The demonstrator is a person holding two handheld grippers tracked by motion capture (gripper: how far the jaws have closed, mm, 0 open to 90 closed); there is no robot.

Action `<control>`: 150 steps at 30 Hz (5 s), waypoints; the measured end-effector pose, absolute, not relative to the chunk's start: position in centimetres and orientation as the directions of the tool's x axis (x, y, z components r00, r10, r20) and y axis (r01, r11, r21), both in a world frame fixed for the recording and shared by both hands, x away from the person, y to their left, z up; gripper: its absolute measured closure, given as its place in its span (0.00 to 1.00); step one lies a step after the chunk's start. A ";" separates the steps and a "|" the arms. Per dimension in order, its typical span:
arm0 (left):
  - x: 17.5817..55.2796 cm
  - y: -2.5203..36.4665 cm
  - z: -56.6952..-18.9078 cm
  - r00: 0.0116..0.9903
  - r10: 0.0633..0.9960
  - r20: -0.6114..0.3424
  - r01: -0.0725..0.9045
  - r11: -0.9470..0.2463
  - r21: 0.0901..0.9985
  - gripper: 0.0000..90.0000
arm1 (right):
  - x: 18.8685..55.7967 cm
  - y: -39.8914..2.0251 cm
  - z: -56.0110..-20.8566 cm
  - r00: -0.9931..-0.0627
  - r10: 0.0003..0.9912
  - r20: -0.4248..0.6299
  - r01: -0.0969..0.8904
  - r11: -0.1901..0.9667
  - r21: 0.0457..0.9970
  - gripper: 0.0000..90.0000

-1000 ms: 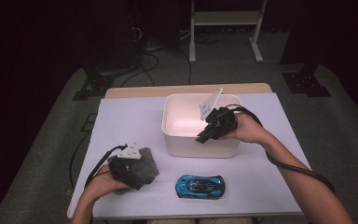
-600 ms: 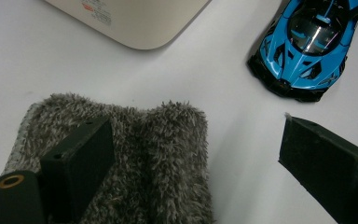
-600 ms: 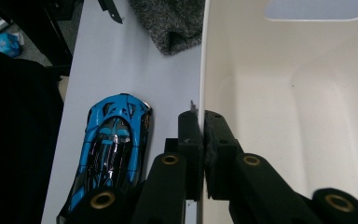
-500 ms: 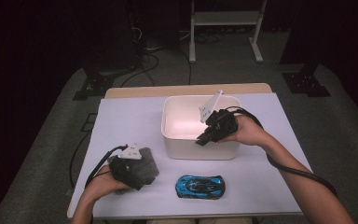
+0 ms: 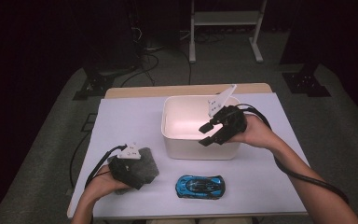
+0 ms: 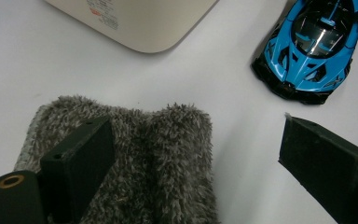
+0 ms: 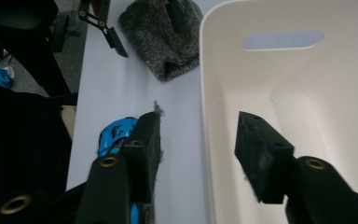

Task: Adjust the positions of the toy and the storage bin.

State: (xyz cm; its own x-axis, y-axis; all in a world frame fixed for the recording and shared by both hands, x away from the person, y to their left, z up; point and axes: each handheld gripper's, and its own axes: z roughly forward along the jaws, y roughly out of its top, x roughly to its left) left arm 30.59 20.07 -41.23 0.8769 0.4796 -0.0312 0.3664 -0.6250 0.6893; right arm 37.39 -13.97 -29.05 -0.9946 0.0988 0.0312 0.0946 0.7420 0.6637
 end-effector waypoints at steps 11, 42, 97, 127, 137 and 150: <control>30.5 20.1 -41.4 0.872 0.489 -0.021 0.367 -0.624 0.690 0.10 | 33.9 -14.9 -29.2 -0.995 0.098 0.027 0.089 0.710 0.699 0.31; 30.4 20.4 -40.9 0.863 0.505 -0.008 0.367 -0.616 0.697 0.06 | 30.5 -13.6 -38.9 -0.987 0.123 0.100 0.158 0.738 0.656 0.16; 30.3 20.4 -40.8 0.866 0.499 -0.009 0.365 -0.620 0.694 0.04 | 29.7 -11.9 -45.0 -0.984 0.159 0.076 0.172 0.775 0.608 0.14; 30.3 20.4 -40.8 0.869 0.494 -0.012 0.364 -0.623 0.692 0.04 | 28.9 -11.4 -45.2 -0.988 0.156 0.000 0.126 0.799 0.588 0.14; 30.3 20.4 -40.7 0.869 0.495 -0.011 0.363 -0.620 0.695 0.04 | 28.9 -11.5 -44.8 -0.990 0.142 -0.003 0.113 0.802 0.586 0.27; 30.3 20.6 -40.7 0.868 0.496 -0.009 0.362 -0.621 0.696 0.04 | 29.3 -11.6 -44.6 -0.991 0.132 0.025 0.121 0.800 0.588 0.28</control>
State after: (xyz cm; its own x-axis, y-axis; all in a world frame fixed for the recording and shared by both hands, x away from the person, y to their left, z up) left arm 30.31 20.60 -40.70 0.8682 0.4962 -0.0092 0.3620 -0.6205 0.6956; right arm 29.31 -11.63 -44.64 -0.9910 0.1319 0.0246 0.1211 0.8001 0.5875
